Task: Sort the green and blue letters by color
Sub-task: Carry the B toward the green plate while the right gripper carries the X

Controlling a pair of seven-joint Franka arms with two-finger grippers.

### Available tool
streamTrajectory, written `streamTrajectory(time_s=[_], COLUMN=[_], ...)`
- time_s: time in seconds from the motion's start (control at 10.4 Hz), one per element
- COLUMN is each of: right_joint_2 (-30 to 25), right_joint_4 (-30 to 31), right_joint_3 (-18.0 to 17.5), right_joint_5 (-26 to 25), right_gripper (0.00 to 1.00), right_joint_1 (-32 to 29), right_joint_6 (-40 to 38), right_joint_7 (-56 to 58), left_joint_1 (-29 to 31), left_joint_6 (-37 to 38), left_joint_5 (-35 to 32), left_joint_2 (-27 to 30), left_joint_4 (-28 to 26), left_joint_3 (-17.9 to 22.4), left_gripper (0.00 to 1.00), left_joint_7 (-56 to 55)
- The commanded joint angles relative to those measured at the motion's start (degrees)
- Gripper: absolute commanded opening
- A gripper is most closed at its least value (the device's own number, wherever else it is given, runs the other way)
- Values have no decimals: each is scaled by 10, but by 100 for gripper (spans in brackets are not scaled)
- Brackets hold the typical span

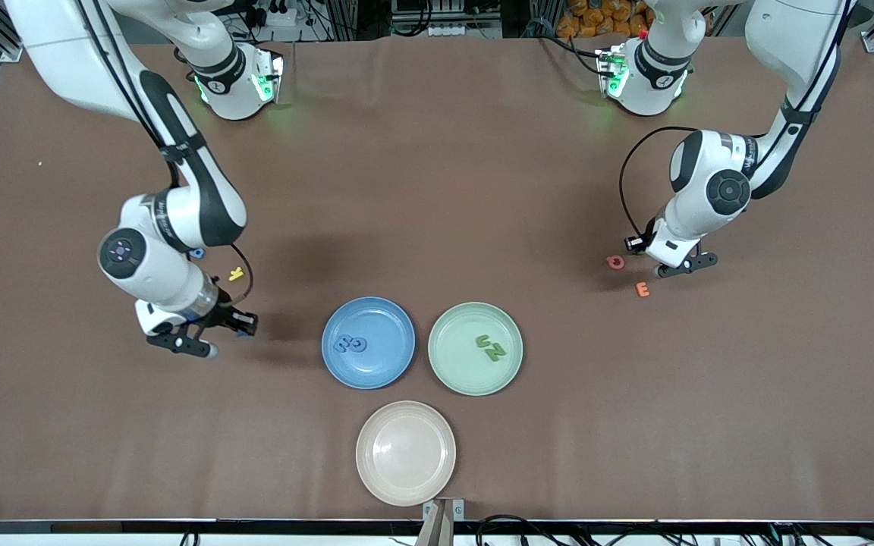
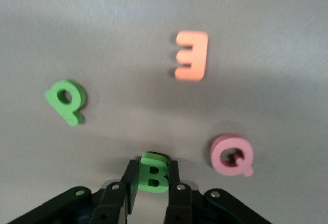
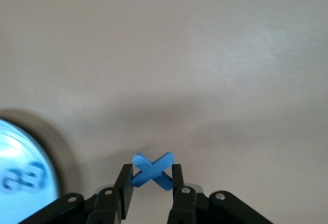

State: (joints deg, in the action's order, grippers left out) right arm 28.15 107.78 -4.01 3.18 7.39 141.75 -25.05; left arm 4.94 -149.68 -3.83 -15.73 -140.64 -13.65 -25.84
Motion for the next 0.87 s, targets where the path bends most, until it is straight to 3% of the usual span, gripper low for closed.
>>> streamTrajectory(time_s=[0.0,0.19,0.39,0.77], right_joint_2=[78,95,113,140], right_joint_4=[-105,-119,-147,-183], right_joint_3=[-1,-1,-2,-12], right_joint_5=[4,4,4,4], right_gripper=[17,16,16,16], right_joint_1=[38,54,75,103], right_joint_6=[-9,-9,-10,-9], right_joint_7=[-138,-218,-321,-406], left_joint_1=[1,-1,-20,-93], left_joint_6=[54,113,113,113], left_joint_5=[-12,-11,-8,-16], left_joint_2=[35,24,-13,-92], left_joint_4=[60,155,238,364], left_joint_3=[-33,-79,-103,-100], left_gripper=[0,0,0,0], left_joint_7=[-19,-71,-128,-241])
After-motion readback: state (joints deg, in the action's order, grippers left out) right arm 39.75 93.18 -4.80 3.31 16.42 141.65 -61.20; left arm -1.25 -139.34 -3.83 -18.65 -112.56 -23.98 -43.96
